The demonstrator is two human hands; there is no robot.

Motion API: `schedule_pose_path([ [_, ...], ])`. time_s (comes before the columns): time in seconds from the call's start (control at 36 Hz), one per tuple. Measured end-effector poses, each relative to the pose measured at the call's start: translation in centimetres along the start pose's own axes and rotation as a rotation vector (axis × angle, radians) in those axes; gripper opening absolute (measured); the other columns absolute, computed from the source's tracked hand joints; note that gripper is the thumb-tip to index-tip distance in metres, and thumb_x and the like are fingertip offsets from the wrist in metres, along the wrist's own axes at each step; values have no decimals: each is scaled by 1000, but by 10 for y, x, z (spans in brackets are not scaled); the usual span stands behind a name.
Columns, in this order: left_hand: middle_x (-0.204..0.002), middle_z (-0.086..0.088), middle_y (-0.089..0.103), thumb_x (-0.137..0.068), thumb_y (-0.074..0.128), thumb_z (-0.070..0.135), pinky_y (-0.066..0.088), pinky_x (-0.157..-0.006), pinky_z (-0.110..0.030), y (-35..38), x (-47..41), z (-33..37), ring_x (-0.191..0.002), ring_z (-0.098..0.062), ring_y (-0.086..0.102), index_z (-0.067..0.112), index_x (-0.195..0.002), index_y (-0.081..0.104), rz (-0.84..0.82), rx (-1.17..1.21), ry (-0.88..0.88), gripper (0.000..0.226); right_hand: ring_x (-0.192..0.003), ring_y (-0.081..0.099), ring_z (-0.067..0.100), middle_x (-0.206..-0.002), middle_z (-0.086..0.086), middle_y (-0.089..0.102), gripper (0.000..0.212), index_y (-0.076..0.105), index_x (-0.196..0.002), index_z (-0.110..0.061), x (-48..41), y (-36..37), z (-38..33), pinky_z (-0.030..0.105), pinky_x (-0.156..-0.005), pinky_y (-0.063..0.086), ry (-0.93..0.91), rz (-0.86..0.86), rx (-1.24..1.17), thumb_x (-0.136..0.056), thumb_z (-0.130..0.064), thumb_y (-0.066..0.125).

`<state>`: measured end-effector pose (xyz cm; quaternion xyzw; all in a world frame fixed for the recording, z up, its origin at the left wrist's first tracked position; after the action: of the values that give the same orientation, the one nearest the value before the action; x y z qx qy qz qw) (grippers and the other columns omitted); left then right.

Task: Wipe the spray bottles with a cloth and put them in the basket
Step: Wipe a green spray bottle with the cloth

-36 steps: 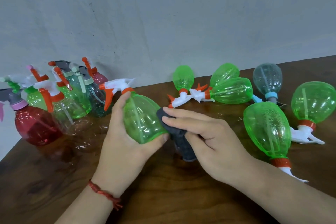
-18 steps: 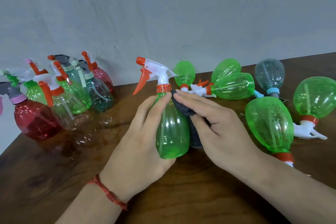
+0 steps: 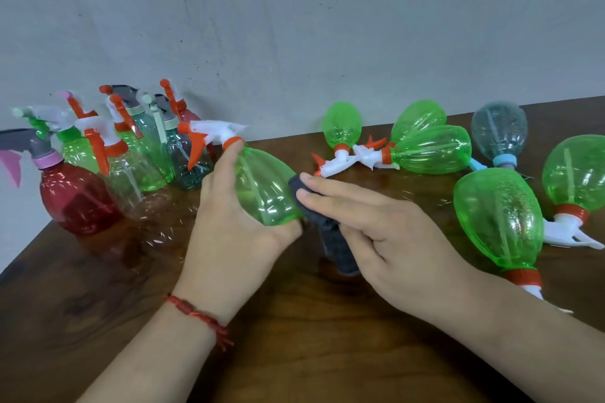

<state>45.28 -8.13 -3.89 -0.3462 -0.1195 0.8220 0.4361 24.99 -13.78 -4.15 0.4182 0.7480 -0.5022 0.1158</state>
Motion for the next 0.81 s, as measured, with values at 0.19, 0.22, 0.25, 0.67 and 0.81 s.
schedule_pose_path([
  [0.19,-148,1,41,-68,96,28,28,-108,1,14,10,5,-135,12,40,18,-164,34,-102,-170,249,114,-144,42,-9,-157,-20,49,55,62,-147,-26,-3,-2,1,13,-118,33,46,38,12,-102,1,46],
  [0.22,-149,0,40,-69,95,29,28,-111,-2,15,11,5,-138,6,40,18,-163,35,-120,-184,280,113,-144,43,-8,-157,-19,50,55,62,-147,-26,-3,-3,3,14,-118,34,60,53,7,-102,2,47],
  [0.25,-150,0,39,-69,94,29,29,-115,-5,16,12,6,-141,0,41,17,-163,35,-134,-196,306,112,-145,43,-7,-157,-18,51,55,62,-147,-27,-3,-3,5,15,-119,34,78,67,-2,-102,3,47],
  [0.67,-150,3,39,-67,91,36,27,-110,0,19,18,16,-138,13,36,20,-166,30,-140,-137,261,117,-142,44,-10,-153,-15,55,53,65,-143,-23,-6,-7,5,10,-117,31,128,98,-159,-104,9,48],
  [0.81,-147,12,48,-63,101,39,42,-108,-12,7,7,5,-127,3,54,43,-161,30,-4,-11,8,121,-144,43,-7,-155,-15,53,54,65,-144,-20,-2,-2,0,13,-119,32,53,13,-125,-102,10,49],
])
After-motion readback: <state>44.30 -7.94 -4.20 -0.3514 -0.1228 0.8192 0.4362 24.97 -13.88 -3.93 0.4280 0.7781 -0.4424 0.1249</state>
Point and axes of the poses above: each hand's wrist, its own x-axis away from the middle knuckle, its own y-axis out of the palm, z = x × y, the point moved 1 cm from there along -x, towards the middle knuckle
